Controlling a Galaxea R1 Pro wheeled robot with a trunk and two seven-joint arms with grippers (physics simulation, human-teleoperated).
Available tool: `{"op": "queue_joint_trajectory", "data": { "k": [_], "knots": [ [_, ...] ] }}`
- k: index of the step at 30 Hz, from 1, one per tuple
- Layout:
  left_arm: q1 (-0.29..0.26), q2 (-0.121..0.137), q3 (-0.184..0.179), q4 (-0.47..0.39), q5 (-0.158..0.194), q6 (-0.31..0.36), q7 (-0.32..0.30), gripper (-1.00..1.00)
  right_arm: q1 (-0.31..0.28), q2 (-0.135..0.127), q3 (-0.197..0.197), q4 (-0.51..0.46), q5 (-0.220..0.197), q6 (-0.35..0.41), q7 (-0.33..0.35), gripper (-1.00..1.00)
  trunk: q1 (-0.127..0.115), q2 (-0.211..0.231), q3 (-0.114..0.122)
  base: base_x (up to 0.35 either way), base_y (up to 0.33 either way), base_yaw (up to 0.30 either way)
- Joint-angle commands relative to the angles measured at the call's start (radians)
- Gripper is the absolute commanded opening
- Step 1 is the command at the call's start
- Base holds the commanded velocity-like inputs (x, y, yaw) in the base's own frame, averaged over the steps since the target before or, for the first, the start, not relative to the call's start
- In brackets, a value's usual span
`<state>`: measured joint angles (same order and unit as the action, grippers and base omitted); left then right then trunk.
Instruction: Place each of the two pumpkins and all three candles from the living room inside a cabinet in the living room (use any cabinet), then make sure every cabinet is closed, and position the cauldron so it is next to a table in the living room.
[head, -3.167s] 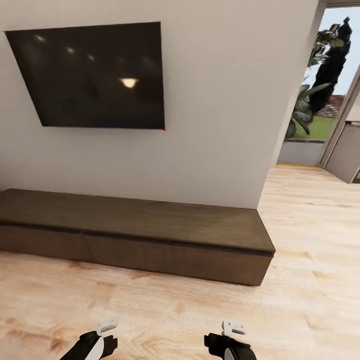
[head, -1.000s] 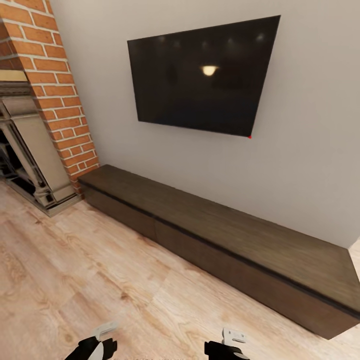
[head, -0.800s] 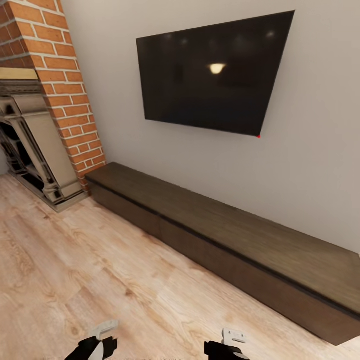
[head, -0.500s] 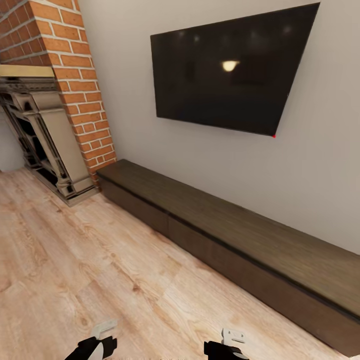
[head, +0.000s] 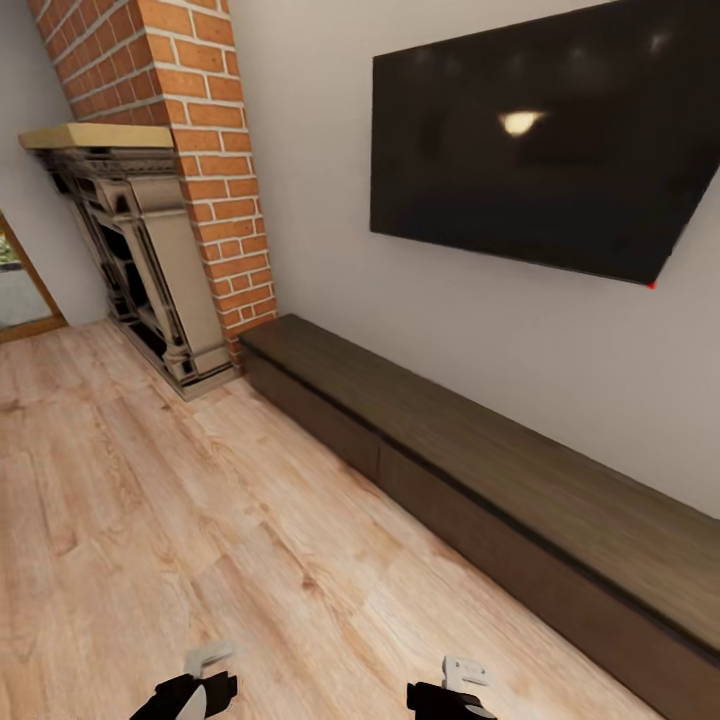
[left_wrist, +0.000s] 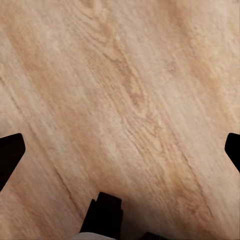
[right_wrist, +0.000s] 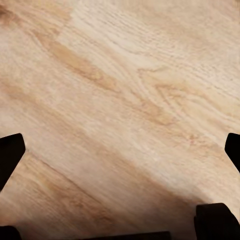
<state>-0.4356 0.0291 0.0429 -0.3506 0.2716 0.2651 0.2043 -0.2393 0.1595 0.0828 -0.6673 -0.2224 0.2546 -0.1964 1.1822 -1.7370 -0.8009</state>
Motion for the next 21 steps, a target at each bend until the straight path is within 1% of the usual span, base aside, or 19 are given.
{"op": "queue_joint_trajectory", "data": {
  "k": [1,5,8,9,10,11,12,13,17,21],
  "knots": [
    [0.0,-0.001,0.0,0.0,0.0,0.0,0.0,1.0,0.0,0.0,0.0,0.0,0.0,0.0,0.0,1.0,0.0,0.0,-0.001,0.253,0.201,0.26],
    [0.0,-0.001,0.0,0.001,0.0,-0.001,0.0,1.0,0.0,0.0,0.0,0.0,0.0,0.0,-0.001,1.0,0.0,0.0,-0.004,0.238,0.177,0.263],
    [0.0,-0.003,-0.001,0.001,0.0,-0.002,0.0,1.0,0.0,0.0,0.007,0.0,0.0,0.0,-0.001,1.0,0.0,0.0,-0.006,0.095,0.057,0.264],
    [0.0,-0.004,-0.001,0.001,0.0,-0.002,0.0,1.0,0.0,0.0,0.017,0.0,0.0,0.0,-0.001,1.0,0.0,0.0,-0.007,0.044,0.026,0.265],
    [0.0,-0.006,-0.001,0.001,0.0,-0.002,0.0,1.0,0.0,0.0,0.035,0.0,0.0,-0.001,-0.002,1.0,0.0,0.0,-0.008,0.022,0.013,0.265],
    [0.0,-0.006,-0.001,0.001,0.0,-0.002,0.0,1.0,0.0,0.0,0.041,0.0,0.0,-0.001,-0.002,1.0,0.0,0.0,-0.008,0.018,0.011,0.265],
    [0.0,-0.006,-0.001,0.001,0.0,-0.003,0.0,1.0,0.0,0.0,0.058,0.0,-0.001,-0.001,-0.006,1.0,0.0,0.0,-0.009,0.009,0.005,0.265],
    [0.0,-0.006,-0.001,0.001,0.0,-0.003,0.0,1.0,0.0,0.0,0.066,0.0,-0.001,-0.001,-0.012,1.0,0.0,0.0,-0.01,0.006,0.003,0.265],
    [0.0,-0.007,-0.001,0.001,0.0,-0.003,0.0,1.0,0.0,0.0,0.077,0.001,-0.001,-0.001,-0.027,1.0,0.0,0.0,-0.013,0.003,0.002,0.265],
    [0.0,-0.007,-0.001,0.001,0.0,-0.003,0.0,1.0,0.0,0.0,0.08,0.001,-0.002,-0.002,-0.033,1.0,0.0,0.0,-0.016,0.001,0.0,0.265]
  ]
}}
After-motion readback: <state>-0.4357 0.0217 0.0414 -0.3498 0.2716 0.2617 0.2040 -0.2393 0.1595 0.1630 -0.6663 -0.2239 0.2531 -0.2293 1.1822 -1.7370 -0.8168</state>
